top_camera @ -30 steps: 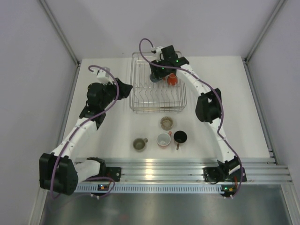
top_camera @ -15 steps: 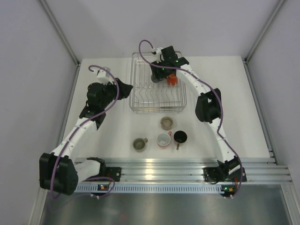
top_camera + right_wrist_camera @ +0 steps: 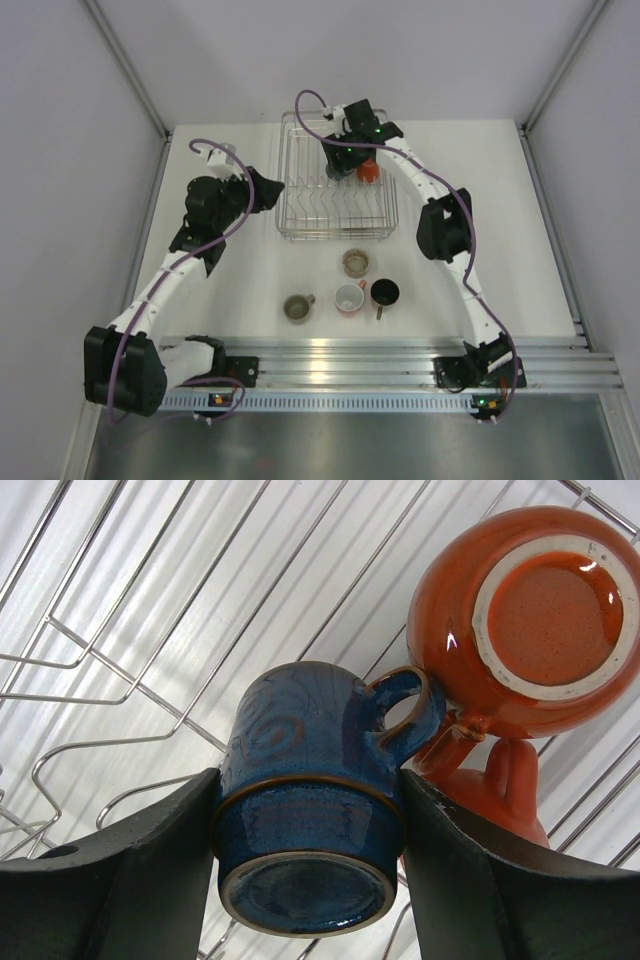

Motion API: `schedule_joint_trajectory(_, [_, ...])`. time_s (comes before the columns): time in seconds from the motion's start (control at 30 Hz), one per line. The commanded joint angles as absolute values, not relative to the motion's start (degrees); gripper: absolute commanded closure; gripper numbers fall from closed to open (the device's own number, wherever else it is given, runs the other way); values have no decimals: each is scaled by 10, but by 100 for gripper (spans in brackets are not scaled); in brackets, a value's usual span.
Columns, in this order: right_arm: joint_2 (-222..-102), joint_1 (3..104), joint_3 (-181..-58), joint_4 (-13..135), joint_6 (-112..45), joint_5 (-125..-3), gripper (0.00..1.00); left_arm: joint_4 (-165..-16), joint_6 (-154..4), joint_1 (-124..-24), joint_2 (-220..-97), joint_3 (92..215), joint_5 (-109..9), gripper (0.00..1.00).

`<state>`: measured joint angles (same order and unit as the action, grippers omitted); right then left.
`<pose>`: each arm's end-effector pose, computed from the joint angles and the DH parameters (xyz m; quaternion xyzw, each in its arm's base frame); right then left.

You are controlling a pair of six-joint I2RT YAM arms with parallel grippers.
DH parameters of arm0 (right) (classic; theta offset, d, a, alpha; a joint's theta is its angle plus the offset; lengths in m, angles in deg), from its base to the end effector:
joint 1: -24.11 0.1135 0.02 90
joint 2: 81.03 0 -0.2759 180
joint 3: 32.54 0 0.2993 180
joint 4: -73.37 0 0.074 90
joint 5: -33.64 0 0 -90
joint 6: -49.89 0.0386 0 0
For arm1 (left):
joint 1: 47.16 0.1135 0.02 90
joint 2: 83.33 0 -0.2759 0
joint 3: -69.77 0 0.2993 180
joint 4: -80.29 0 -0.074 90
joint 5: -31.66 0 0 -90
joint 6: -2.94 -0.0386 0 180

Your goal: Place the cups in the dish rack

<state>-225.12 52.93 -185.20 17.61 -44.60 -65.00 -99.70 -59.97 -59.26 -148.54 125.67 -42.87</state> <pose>0.5366 0.3019 0.2376 -0.2924 0.8816 0.1452 0.3410 0.3004 -0.0749 0.2975 -0.0121 0.7602 -0.3118 0.5699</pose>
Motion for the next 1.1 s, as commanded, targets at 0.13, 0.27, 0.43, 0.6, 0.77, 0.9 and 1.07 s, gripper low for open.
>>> schedule_joint_trajectory(0.13, [-2255,534,-1884,158,-452,-649,100,-1024,-599,-589,-1480,1249,-424,40])
schedule_joint_trajectory(0.27, [-2258,534,-1889,161,-450,-647,94,-1024,-600,-589,-1483,1251,-425,40])
schedule_joint_trajectory(0.43, [-2261,534,-1889,173,-443,-638,58,-1026,-600,-589,-1487,1251,-425,40])
schedule_joint_trajectory(0.6, [-2261,535,-1888,183,-440,-639,44,-1026,-601,-589,-1490,1251,-426,40])
schedule_joint_trajectory(0.77, [-2258,535,-1886,196,-434,-644,34,-1026,-601,-589,-1488,1250,-427,40])
schedule_joint_trajectory(0.9, [-2257,534,-1883,206,-428,-651,26,-1025,-602,-589,-1487,1250,-426,40])
schedule_joint_trajectory(1.07, [-2246,535,-1868,227,-421,-655,21,-1025,-602,-589,-1490,1249,-426,40])
